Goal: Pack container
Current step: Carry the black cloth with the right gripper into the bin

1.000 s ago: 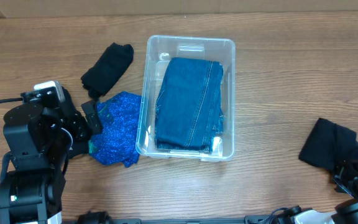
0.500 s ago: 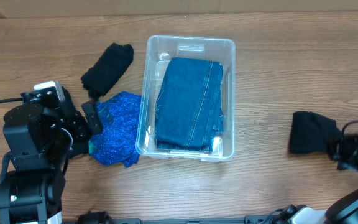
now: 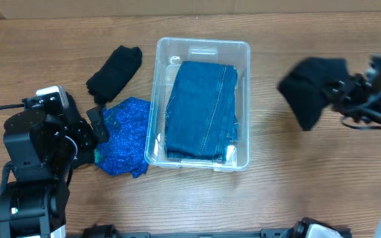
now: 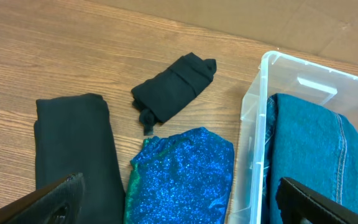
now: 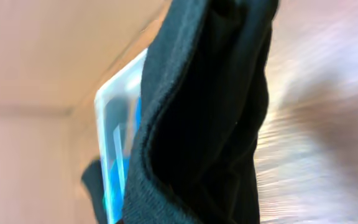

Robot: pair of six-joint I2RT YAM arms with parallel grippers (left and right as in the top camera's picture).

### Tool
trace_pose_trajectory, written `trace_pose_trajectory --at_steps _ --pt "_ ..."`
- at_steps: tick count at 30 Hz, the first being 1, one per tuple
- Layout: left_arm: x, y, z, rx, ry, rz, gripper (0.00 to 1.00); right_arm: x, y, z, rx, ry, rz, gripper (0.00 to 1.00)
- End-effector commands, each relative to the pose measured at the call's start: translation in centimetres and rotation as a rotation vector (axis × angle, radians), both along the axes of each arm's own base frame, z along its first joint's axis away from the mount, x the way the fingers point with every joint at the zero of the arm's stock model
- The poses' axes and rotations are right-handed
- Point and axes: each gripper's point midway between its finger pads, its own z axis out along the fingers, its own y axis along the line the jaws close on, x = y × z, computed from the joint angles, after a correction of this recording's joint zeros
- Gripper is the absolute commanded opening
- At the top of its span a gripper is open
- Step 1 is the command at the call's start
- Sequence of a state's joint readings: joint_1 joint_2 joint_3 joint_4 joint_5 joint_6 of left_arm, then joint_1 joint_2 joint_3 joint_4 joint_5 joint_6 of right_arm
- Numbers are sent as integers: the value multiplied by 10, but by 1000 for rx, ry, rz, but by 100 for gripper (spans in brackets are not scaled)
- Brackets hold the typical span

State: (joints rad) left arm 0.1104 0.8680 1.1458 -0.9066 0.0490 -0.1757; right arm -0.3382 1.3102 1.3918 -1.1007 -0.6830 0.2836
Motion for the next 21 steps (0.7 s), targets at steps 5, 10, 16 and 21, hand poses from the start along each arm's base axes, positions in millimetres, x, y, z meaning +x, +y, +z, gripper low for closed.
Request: trace_pose_trajectory --at_steps 5,10,16,21 --pt "0 -1 10 25 -26 -15 100 -24 130 25 -12 -116 455 12" --pt "0 -1 10 25 -26 -15 100 -46 195 17 11 -97 657 12" --pt "0 -1 10 25 -26 -15 100 -52 239 -11 19 -15 769 12" --pt "0 -1 10 25 -26 -15 100 -52 264 -47 14 80 832 12"
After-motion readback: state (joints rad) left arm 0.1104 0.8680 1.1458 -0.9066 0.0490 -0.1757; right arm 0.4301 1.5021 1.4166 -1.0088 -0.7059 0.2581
